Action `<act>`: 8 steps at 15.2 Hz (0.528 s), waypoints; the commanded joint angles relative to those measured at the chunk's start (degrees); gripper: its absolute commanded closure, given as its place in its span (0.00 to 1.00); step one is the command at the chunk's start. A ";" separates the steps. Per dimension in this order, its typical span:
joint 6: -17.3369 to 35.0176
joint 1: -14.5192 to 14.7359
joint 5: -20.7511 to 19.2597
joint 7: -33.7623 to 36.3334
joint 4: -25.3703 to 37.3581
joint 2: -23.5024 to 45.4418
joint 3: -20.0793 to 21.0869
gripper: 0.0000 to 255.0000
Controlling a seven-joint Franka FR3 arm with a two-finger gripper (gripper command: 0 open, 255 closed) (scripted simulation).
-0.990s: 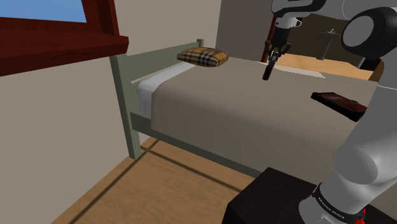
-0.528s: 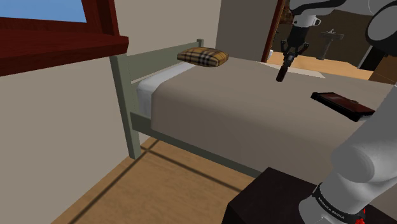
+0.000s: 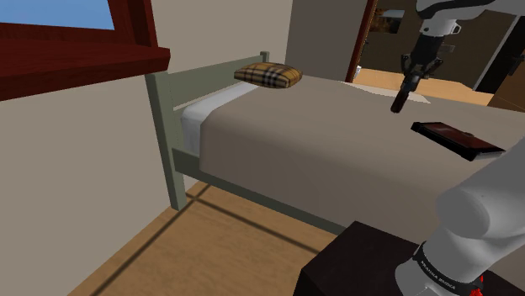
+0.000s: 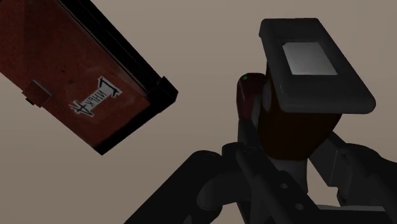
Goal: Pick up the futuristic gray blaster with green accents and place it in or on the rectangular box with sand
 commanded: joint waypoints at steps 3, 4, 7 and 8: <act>0.02 -1.90 -1.24 -3.95 -3.61 -4.16 -2.16 1.00; -0.08 -2.41 -1.48 -5.07 -4.11 -4.90 -2.82 1.00; -0.47 -3.92 -2.17 -8.55 -5.19 -6.79 -4.90 1.00; -0.62 -4.41 -2.38 -9.75 -5.41 -7.31 -5.65 1.00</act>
